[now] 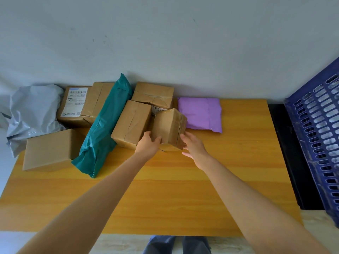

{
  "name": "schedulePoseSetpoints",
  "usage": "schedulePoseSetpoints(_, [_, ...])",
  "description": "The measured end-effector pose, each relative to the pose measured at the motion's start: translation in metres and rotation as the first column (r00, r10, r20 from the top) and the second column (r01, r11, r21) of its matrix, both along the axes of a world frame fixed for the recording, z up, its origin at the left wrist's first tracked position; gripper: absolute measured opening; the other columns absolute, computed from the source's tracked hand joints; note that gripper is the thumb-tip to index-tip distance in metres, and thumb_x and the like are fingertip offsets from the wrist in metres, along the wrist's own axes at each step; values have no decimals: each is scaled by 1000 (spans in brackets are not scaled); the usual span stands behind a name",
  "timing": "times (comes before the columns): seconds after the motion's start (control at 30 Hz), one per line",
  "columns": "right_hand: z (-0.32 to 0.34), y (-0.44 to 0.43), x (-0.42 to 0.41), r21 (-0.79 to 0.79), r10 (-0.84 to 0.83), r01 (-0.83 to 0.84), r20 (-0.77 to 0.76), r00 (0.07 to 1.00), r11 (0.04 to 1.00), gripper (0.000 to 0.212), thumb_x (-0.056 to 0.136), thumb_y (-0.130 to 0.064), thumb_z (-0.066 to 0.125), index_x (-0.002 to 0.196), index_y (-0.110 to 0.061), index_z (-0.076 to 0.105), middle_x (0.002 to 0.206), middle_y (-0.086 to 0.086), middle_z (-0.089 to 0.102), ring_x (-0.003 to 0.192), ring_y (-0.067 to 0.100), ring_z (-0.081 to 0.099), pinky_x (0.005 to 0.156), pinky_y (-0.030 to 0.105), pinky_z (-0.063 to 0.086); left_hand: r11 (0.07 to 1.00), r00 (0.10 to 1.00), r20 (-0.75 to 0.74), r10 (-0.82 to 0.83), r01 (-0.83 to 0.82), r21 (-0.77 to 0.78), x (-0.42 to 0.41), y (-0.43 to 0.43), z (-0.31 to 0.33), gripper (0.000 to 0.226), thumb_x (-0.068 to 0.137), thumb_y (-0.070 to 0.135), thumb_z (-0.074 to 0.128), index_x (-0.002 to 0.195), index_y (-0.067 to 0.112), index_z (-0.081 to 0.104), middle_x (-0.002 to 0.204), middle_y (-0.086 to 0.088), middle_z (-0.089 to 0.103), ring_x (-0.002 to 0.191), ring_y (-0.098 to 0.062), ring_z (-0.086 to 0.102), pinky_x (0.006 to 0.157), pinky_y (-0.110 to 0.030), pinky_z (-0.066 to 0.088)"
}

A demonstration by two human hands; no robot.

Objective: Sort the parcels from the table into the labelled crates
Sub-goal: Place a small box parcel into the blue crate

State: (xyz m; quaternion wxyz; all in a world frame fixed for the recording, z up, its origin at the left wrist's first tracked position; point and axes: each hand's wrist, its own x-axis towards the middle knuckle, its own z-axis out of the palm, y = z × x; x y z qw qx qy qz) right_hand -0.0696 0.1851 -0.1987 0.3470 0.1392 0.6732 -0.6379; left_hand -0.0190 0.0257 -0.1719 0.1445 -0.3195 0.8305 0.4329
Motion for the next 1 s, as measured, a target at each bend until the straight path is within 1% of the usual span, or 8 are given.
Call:
schedulePoseSetpoints(0.07, [0,0,-1,-32,14,-14,2,1000,999,31,92,-36,62,122,-31,54,110,-16,59,103,10,56,90,35,47,996,999,32,39,-42,81,-3,1,-4,71,94,41,55,150,10,23,148,-10,39,131,-27,42,104,-37,40])
schedulePoseSetpoints(0.27, [2,0,0,-23,-5,3,-58,998,1000,45,76,-35,80,109,-35,49,102,-17,60,98,3,60,79,27,48,983,995,22,101,-103,150,-5,6,-6,79,88,43,65,149,9,28,142,-10,45,125,-28,49,102,-45,46])
schedulePoseSetpoints(0.43, [13,3,10,12,-12,13,-112,994,1000,70,72,-43,81,132,-25,50,117,-7,64,109,11,60,77,23,44,971,991,-58,120,-105,215,1,6,3,72,84,41,70,143,13,36,123,-1,54,111,-21,55,98,-41,49])
schedulePoseSetpoints(0.6, [40,8,19,-99,-127,119,-82,988,988,41,85,-28,71,122,-17,59,115,-3,69,97,5,65,73,19,47,958,970,-196,144,-87,273,8,10,23,39,97,47,44,132,29,45,123,4,56,107,-15,56,95,-40,49])
schedulePoseSetpoints(0.67, [54,14,23,-121,-169,160,-70,983,980,26,88,-24,66,113,-16,63,109,-4,69,101,11,63,83,23,50,939,964,-205,170,-96,329,9,11,33,30,101,46,34,124,32,48,120,3,57,101,-13,56,86,-36,50])
schedulePoseSetpoints(0.73, [67,21,27,-155,-190,178,-65,980,972,15,91,-19,60,106,-16,64,108,0,68,109,17,61,93,28,47,908,964,-168,204,-122,402,10,11,42,38,102,46,30,130,28,48,121,0,57,104,-16,57,87,-37,49])
schedulePoseSetpoints(0.87, [91,28,34,-258,-232,213,-46,972,943,28,94,-18,55,119,-7,59,109,12,69,107,24,63,100,35,45,816,981,-50,189,-128,563,12,12,60,47,102,47,32,137,20,48,129,-7,58,113,-25,56,93,-41,48])
schedulePoseSetpoints(1.0, [108,28,34,-219,-218,194,-91,972,956,26,94,-32,54,119,-23,56,123,3,61,114,22,57,102,38,37,735,973,-111,205,-78,673,13,15,81,39,98,44,47,125,17,56,120,-3,63,105,-23,61,85,-39,51])
